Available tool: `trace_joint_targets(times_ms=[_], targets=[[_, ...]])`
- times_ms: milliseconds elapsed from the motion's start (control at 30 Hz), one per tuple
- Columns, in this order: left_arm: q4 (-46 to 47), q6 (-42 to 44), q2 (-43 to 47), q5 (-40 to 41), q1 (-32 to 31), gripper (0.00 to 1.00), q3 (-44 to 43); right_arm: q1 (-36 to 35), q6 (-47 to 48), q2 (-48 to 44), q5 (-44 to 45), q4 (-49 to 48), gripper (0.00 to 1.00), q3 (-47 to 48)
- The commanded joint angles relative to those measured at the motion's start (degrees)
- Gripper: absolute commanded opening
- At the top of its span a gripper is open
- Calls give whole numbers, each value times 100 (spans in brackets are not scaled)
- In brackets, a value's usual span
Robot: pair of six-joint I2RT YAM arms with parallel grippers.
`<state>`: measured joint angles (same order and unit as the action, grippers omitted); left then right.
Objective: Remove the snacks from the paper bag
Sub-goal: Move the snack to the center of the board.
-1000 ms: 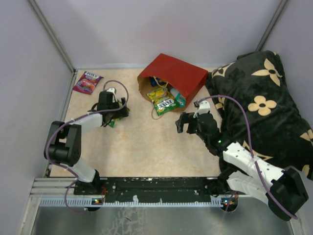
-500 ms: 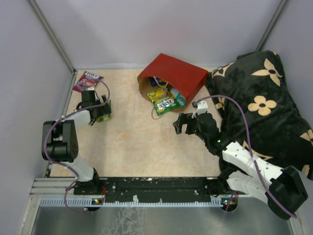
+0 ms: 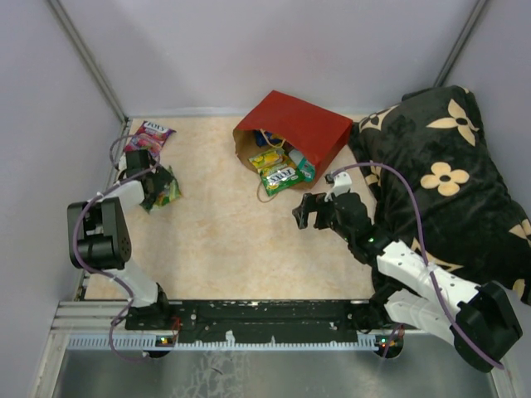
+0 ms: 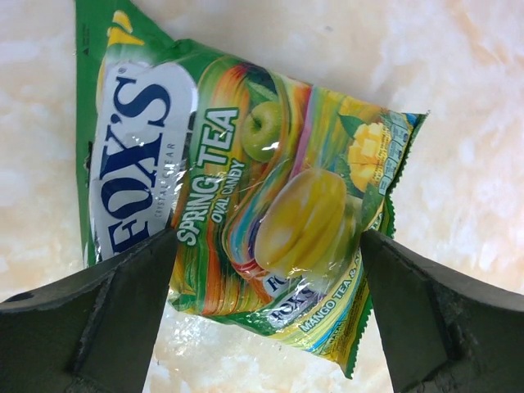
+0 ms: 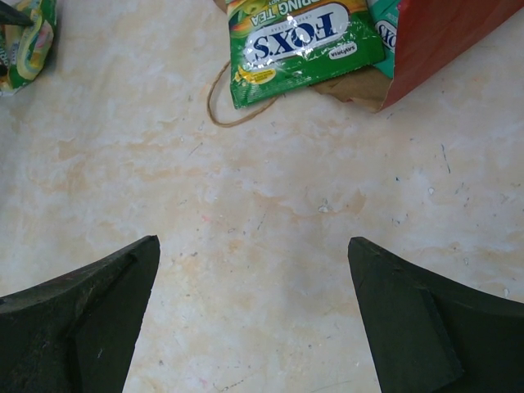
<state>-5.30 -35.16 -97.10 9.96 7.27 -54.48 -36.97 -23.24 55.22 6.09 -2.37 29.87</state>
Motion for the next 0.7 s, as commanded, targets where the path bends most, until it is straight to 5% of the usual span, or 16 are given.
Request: trace_joint_targets(times_ms=[0,400,667], targets=[[-1124,-1351,-195,728,146,100,-54,-5,-27,-121,-31,-255,99,-54],[-2420,-4177,-211,1456,508,100,-391,-8,-39,-97,-69,-293,99,-77],[-2611,-4551,-952,1543,554,100,-1352,-8,-30,-156,-69,-259,99,-117]])
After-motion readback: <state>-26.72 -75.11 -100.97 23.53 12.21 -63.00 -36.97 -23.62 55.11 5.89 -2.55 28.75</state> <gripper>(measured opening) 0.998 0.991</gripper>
